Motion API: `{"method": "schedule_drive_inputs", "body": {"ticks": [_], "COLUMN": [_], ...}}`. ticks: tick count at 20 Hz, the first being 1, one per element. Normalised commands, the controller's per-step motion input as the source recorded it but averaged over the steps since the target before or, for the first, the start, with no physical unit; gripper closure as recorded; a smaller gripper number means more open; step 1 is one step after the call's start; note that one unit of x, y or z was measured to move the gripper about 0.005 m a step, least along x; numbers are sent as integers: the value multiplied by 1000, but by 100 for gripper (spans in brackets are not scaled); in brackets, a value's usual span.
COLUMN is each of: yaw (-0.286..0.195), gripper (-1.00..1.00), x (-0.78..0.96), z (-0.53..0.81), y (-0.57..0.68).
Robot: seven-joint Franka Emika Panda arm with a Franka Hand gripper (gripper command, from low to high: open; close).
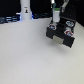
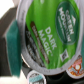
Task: Open the kcup holder, insert the kcup into the holder, and close the kcup holder
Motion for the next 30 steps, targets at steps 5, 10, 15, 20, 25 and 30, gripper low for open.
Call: {"method": "schedule_drive_inputs", "body": {"ticks": [5, 10, 15, 20, 25, 30], "yaw": [48, 51, 22, 8, -10, 6], "gripper": [100, 100, 100, 100, 100, 100], "x": [-89, -100, 55, 187, 174, 95], "z": [-38, -178, -185, -144, -138, -227], "y": [572, 358, 135, 81, 71, 187]}}
